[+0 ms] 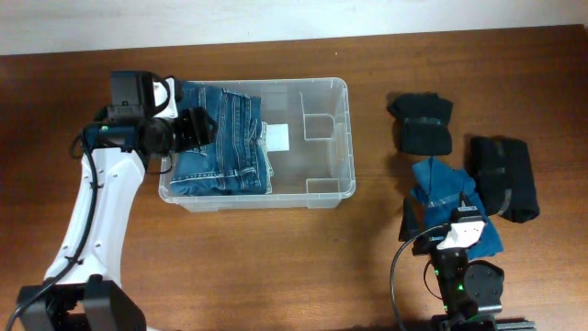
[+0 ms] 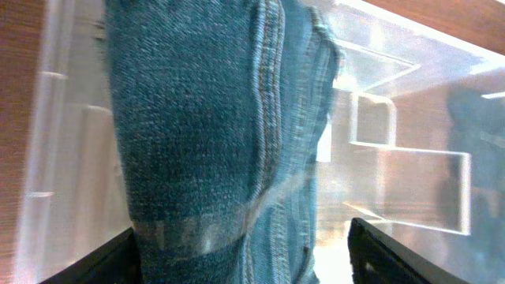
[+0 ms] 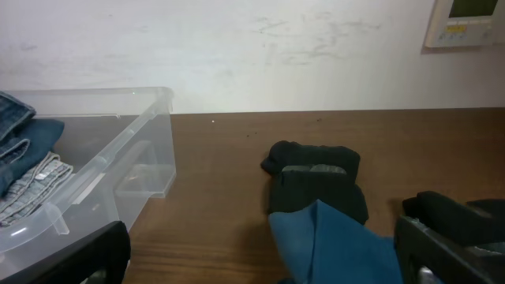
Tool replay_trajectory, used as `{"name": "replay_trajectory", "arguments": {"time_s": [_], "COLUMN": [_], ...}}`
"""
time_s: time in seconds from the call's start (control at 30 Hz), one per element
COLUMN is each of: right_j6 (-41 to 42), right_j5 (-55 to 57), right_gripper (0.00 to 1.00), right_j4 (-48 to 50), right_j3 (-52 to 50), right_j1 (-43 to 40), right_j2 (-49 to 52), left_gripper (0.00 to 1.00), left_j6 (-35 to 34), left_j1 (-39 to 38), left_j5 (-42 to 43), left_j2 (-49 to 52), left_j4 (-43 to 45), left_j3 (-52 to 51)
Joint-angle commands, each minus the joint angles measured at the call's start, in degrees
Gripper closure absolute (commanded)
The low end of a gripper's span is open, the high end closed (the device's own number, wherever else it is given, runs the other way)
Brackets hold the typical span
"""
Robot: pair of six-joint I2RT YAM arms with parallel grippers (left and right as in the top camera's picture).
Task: Pack container
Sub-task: 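Carry the dark-blue jeans into the container on top of the light jeans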
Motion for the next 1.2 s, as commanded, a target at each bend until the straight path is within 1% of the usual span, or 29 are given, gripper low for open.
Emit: {"name": "replay_trajectory", "arguments": {"time_s": [0.0, 0.07, 0.1, 0.13, 0.17, 0.27, 0.3, 0.37, 0.5, 0.53, 0.63, 0.7, 0.77, 0.9, 0.93, 1.07, 1.17], "right_j6": [-0.39, -0.39, -0.37, -0.37, -0.39, -0.39, -0.37, -0.39, -0.37, -0.39, -0.39, -0.37, -0.37, -0.37, -0.37, -0.37, -0.37], "right_j5": [0.26, 0.26, 0.26, 0.26, 0.26, 0.26, 0.26, 0.26, 0.26, 0.26, 0.26, 0.26, 0.26, 0.26, 0.26, 0.26, 0.26], "right_gripper": [0.02, 0.02, 0.02, 0.01, 0.02, 0.02, 0.02, 0.02, 0.02, 0.01, 0.02, 0.02, 0.02, 0.01, 0.02, 0.02, 0.02], "right_j4": [-0.35, -0.35, -0.35, -0.35, -0.35, -0.35, -0.35, -0.35, -0.35, -0.35, -0.35, -0.35, -0.35, -0.35, -0.35, -0.35, -0.35], "right_j3": [-0.28, -0.28, -0.28, -0.28, -0.28, -0.28, -0.28, -0.28, -0.28, -0.28, -0.28, -0.28, -0.28, -0.28, -0.28, -0.28, -0.28], "right_j1": [-0.46, -0.46, -0.46, -0.46, -0.46, -0.46, -0.46, -0.46, -0.46, -0.46, -0.46, -0.46, -0.46, -0.46, -0.46, -0.46, -0.46], "right_j2": [-0.26, -0.26, -0.26, -0.26, -0.26, -0.26, -0.26, -0.26, -0.26, -0.26, -0.26, -0.26, -0.26, -0.26, -0.26, -0.26, -0.26], "left_gripper": [0.21, 0.21, 0.24, 0.25, 0.28, 0.34, 0.38, 0.44, 0.62, 0.71, 0.82, 0.84, 0.89, 0.89, 0.89, 0.90, 0.90], "left_j6": [2.75, 5.42, 7.34, 10.88, 12.24, 14.51, 15.87, 17.18, 17.38, 17.55, 18.88, 19.69, 19.67, 19.63, 19.63, 19.63, 19.65], "left_j1": [0.15, 0.15, 0.15, 0.15, 0.11, -0.07, -0.07, -0.07, -0.15, -0.55, -2.08, -3.43, -5.01, -5.27, -5.27, -5.27, -5.29], "left_j5": [-2.62, -2.78, -3.65, -4.37, -4.46, -5.22, -5.20, -5.25, -6.45, -7.58, -7.76, -8.22, -12.24, -16.94, -18.58, -19.06, -19.04], "left_j2": [-0.83, -0.83, -0.83, -0.83, -0.83, -0.83, -0.83, -0.83, -0.52, 0.07, 2.32, 4.50, 8.72, 15.23, 18.36, 24.20, 24.74], "left_j4": [0.52, 0.52, 0.46, 0.46, 0.46, 0.44, 0.44, 0.46, 0.26, -0.07, -0.63, -0.92, -1.14, -1.03, -0.79, -0.17, 0.07], "left_j3": [1.86, 2.38, 3.08, 4.13, 4.63, 6.45, 7.28, 8.07, 8.15, 8.13, 8.13, 8.13, 8.13, 8.13, 8.13, 8.13, 8.20]}}
